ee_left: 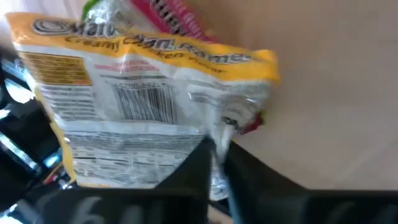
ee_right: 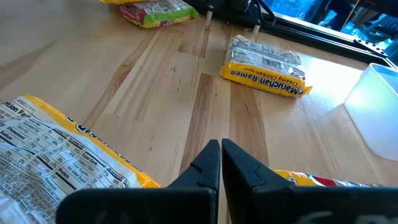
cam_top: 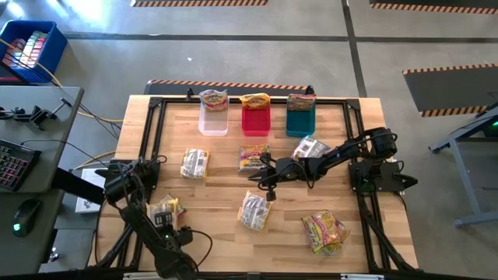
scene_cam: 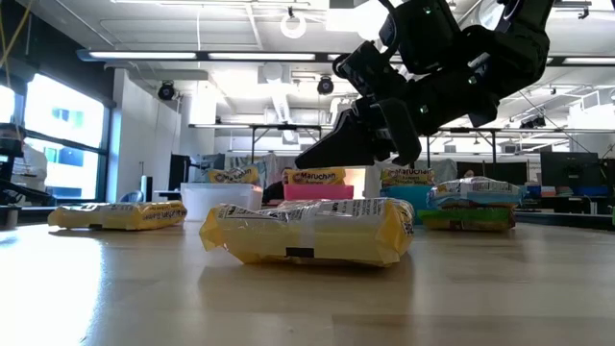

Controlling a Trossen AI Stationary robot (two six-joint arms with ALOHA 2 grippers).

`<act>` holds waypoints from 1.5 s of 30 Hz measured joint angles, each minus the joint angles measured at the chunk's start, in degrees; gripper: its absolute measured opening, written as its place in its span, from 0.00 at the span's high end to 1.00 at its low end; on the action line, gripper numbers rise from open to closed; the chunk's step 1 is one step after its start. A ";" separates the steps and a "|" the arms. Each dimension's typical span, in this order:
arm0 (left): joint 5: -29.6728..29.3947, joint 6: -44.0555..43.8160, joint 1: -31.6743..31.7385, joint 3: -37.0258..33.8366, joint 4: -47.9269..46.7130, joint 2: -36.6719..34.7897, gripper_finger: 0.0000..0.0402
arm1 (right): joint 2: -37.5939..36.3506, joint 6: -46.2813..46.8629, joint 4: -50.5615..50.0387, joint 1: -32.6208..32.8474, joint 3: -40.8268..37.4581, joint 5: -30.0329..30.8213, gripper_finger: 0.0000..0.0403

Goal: Sort Maruchan noodles
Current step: Put the yellow noodle pack into the red bin

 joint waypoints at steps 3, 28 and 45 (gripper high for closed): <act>-3.78 0.08 0.00 1.56 0.05 -0.29 0.98 | 0.00 0.00 -0.02 -0.02 0.00 -0.01 1.00; -44.38 10.57 8.59 3.41 12.82 -13.51 1.00 | 0.00 -0.88 2.25 6.07 0.15 2.97 0.54; -57.13 13.20 12.71 -2.31 19.60 -14.29 1.00 | -3.99 0.00 -2.60 6.16 0.20 3.24 0.53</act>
